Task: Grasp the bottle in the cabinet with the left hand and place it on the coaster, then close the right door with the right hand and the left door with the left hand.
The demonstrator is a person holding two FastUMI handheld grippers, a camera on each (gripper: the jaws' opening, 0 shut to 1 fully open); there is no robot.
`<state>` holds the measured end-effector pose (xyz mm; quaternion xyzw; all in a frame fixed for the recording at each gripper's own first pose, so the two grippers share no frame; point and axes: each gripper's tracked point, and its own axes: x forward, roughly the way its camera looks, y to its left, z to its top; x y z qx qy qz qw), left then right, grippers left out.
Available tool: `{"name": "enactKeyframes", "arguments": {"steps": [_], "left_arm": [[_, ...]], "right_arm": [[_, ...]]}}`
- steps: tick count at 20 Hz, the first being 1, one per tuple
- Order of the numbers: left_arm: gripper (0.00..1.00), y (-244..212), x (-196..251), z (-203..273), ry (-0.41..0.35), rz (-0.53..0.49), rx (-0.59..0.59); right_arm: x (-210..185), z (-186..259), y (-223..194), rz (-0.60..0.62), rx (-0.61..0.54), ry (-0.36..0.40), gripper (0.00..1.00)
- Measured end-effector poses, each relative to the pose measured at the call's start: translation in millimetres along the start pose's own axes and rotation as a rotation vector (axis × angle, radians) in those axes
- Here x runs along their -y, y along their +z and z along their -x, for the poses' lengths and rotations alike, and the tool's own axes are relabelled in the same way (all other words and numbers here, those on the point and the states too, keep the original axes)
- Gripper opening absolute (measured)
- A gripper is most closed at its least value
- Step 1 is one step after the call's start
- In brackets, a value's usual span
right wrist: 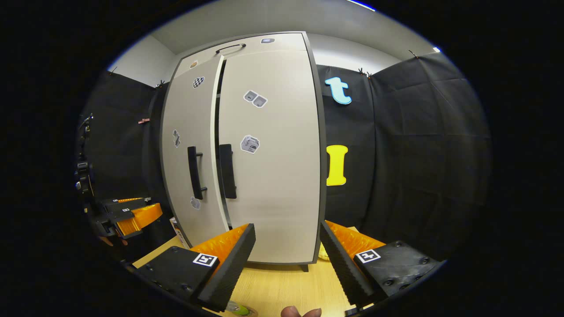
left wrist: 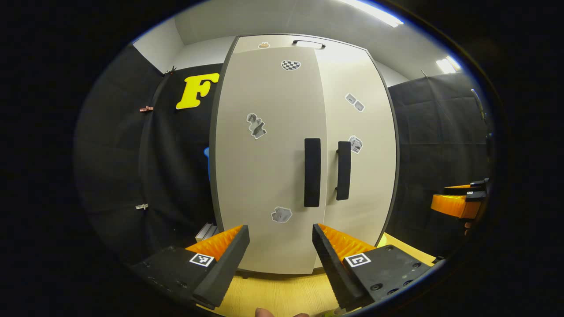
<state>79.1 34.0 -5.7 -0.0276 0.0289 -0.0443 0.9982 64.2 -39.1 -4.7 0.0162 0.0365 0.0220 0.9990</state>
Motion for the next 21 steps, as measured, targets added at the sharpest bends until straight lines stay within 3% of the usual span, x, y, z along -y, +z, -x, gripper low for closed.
{"name": "enactKeyframes", "arguments": {"steps": [9,21], "left_arm": [[0.92,3,-1,48,0.001,-0.002,0.018],[0.92,-2,-1,70,0.012,0.011,0.018]], "right_arm": [[-26,19,2,0.019,0.012,0.029,0.98],[-49,42,0,0.011,0.014,0.058,0.98]]}}
